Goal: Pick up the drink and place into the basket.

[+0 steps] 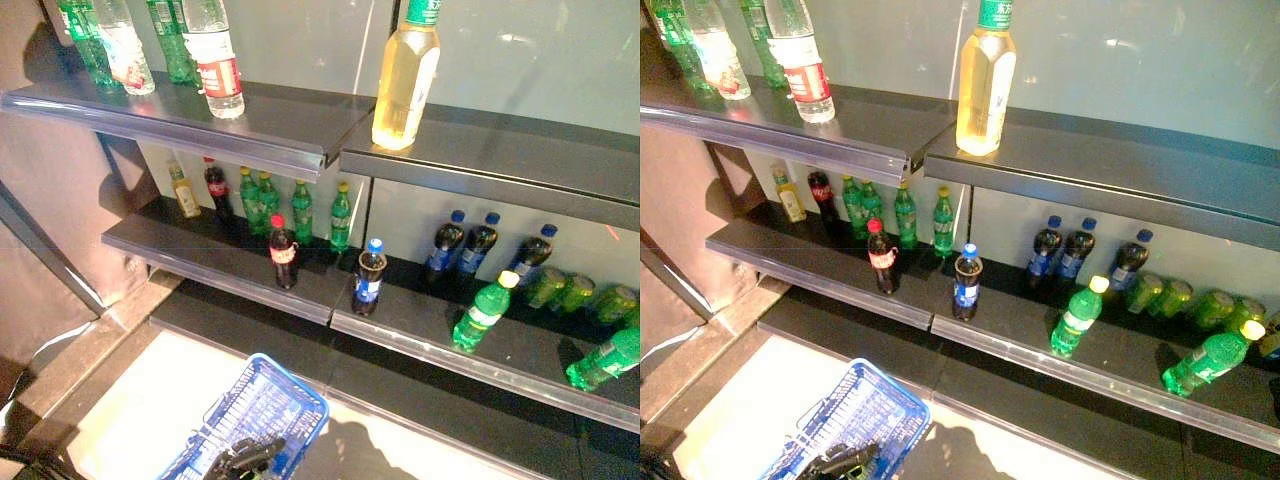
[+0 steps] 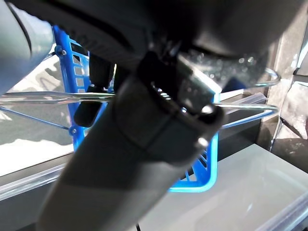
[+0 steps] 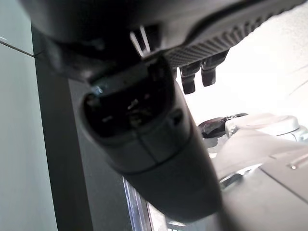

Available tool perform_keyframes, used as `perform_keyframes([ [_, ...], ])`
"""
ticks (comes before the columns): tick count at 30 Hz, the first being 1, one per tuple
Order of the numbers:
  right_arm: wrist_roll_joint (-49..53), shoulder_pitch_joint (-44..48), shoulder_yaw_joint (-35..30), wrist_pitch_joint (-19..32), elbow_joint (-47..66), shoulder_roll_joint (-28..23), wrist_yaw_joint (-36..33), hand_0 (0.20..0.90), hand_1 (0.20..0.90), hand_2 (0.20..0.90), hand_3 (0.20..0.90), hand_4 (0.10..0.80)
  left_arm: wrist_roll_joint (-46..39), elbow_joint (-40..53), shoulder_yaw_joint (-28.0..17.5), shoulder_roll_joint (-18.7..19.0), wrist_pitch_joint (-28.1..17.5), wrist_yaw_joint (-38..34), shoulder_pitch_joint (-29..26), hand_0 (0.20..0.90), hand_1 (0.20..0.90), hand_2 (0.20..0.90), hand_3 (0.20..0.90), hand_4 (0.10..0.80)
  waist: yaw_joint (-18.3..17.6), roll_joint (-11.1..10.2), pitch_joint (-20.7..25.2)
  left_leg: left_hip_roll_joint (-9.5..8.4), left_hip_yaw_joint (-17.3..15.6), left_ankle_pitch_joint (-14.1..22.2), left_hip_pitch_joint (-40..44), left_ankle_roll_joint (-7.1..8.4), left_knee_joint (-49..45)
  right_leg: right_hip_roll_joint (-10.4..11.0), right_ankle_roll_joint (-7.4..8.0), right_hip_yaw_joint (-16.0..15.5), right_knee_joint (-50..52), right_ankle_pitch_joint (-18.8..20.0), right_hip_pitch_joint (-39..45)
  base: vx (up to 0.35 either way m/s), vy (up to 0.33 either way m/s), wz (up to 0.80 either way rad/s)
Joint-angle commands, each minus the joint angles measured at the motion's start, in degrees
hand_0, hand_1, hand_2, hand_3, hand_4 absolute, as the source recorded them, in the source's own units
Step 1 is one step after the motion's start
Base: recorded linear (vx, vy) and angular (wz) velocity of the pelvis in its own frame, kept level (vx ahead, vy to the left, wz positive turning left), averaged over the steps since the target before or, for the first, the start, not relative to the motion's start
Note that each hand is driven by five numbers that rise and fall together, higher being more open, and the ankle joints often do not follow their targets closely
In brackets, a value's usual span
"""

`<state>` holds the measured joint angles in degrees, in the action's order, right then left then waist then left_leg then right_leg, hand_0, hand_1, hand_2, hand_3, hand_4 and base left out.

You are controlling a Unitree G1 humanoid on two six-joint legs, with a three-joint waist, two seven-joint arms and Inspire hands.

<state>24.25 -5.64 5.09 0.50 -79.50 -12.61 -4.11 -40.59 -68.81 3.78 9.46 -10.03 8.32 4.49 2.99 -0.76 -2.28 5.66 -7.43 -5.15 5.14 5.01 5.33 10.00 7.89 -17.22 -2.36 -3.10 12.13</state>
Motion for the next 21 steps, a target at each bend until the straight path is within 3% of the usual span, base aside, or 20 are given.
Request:
perform_keyframes([
  [1, 0.89, 2.97, -1.37, -1.84, -4.11, -0.97, -1.10, 0.900, 0.900, 0.900, 0.900, 0.800, 3.68, -1.90, 2.32, -0.26, -1.86, 2.76, -3.34, 0.300, 0.300, 0.300, 0.200, 0.100, 2.21, 2.63, -2.37, 0.87, -1.58, 4.85, 2.57, 0.37, -0.33, 2.11, -0.09, -2.87, 1.14, 3.65, -2.48, 0.000, 0.000, 0.00],
  [21, -0.44, 3.35, -1.20, -6.86, -5.09, -0.92, -4.08, 0.900, 0.900, 0.900, 0.900, 0.800, 3.09, -2.06, 2.64, -0.20, -3.03, 2.49, -3.47, 0.300, 0.300, 0.300, 0.200, 0.100, 2.56, 2.60, -2.24, 0.78, -0.91, 4.85, 2.46, 0.34, -0.33, 2.05, -0.19, -3.20, 1.12, 3.51, -2.33, 0.000, 0.000, 0.00],
])
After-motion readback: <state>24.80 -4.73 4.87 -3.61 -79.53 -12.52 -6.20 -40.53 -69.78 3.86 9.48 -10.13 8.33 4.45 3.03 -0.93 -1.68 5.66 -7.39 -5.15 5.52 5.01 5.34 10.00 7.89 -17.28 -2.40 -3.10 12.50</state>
